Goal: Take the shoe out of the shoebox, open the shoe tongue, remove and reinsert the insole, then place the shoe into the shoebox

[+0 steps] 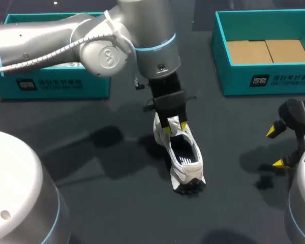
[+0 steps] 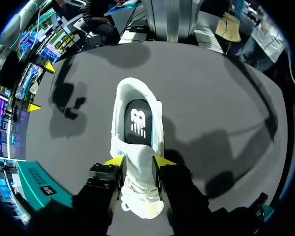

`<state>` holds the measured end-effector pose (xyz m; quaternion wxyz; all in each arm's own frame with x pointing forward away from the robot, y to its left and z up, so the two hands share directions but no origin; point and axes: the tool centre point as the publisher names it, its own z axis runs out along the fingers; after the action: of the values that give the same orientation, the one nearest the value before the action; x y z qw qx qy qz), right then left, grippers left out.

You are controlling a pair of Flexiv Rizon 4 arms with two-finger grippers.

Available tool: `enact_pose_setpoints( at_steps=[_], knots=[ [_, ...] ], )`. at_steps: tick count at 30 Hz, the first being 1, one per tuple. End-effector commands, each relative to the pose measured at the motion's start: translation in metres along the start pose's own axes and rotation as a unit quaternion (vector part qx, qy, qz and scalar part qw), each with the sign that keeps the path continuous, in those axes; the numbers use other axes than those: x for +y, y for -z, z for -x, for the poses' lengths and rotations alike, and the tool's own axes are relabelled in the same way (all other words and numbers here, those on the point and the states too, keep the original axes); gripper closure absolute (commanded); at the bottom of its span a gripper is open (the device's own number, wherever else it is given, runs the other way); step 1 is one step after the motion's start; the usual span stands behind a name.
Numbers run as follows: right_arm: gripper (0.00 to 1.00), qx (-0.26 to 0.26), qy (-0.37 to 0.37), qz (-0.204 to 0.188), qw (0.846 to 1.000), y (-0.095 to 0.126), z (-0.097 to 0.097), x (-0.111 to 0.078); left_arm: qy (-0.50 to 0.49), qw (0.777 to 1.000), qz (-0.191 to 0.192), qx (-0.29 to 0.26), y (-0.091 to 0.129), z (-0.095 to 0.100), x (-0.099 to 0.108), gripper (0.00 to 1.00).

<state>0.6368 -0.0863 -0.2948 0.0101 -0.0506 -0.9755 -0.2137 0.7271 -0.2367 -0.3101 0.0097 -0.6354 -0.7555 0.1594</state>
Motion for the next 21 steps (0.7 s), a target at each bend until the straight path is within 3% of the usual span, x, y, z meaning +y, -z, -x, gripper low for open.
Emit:
enact_pose_setpoints(
  at_steps=[1,6,15,21],
  knots=[
    [0.0,-0.002,-0.001,-0.002,1.0,0.0,-0.002,0.0,0.0,1.0,-0.007,-0.006,-0.02,-0.005,-0.001,0.67],
    [0.0,-0.002,-0.001,-0.002,1.0,0.0,-0.002,0.0,0.004,1.0,-0.007,-0.004,-0.027,-0.007,-0.003,0.67],
    [0.0,-0.002,-0.001,-0.002,1.0,0.0,-0.002,0.0,-0.016,0.999,0.011,-0.029,0.002,-0.001,-0.013,0.67],
    [0.0,-0.002,-0.001,-0.002,1.0,0.0,-0.002,0.0,-0.021,0.999,0.02,-0.025,-0.026,0.014,-0.016,0.67]
  ],
)
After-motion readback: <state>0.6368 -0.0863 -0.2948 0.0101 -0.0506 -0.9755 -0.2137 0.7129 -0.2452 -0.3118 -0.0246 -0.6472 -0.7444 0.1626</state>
